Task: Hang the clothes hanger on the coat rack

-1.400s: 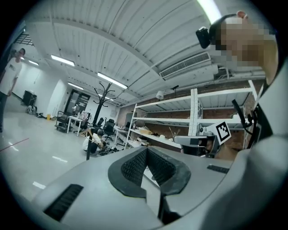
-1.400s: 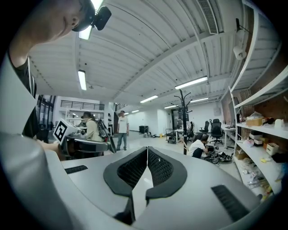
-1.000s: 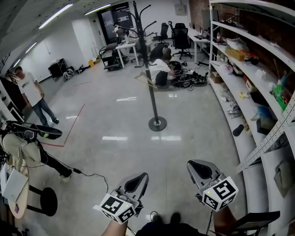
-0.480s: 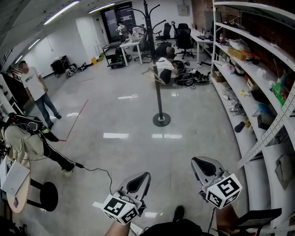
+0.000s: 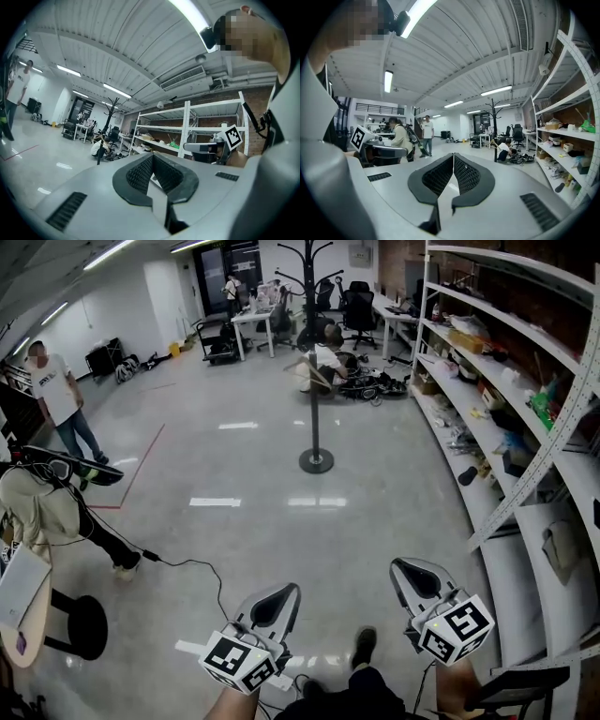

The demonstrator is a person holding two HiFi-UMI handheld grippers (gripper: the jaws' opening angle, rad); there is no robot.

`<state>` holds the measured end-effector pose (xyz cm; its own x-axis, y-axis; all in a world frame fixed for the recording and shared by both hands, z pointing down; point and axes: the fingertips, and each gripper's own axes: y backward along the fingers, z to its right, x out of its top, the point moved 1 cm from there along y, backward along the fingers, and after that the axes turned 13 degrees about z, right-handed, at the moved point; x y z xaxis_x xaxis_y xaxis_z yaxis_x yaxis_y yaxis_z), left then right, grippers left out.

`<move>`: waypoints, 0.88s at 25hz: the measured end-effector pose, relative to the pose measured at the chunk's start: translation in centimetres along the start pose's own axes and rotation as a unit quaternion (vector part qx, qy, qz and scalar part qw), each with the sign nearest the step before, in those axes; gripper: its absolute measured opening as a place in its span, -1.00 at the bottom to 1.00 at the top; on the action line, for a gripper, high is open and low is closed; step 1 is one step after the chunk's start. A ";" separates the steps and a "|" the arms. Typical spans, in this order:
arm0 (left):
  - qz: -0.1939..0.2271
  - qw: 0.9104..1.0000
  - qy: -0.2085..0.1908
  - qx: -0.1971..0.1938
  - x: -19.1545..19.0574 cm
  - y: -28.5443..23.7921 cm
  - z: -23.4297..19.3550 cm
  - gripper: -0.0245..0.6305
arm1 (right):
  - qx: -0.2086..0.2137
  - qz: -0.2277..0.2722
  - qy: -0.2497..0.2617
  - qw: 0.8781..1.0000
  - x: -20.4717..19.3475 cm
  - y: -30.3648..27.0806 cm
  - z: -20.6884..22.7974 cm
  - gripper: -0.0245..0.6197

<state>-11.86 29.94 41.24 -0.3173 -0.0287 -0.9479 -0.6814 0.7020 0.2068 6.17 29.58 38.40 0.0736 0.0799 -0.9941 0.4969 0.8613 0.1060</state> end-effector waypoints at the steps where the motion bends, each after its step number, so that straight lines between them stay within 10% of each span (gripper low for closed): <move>1: -0.001 1.000 0.003 -0.004 0.0 0.4 0.3 -0.93 | -0.006 -0.002 -0.001 1.000 0.0 0.6 -0.4 -0.90; 22: -0.014 0.999 -0.018 -0.028 0.1 0.0 13.8 -0.93 | -0.013 0.024 -0.016 1.000 3.6 13.0 1.8 -0.90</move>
<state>-2.76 39.72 37.82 -0.2735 -0.0216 -0.9616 -0.7260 0.6604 0.1917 14.50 40.15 36.28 0.1239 0.1062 -0.9866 0.4698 0.8695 0.1526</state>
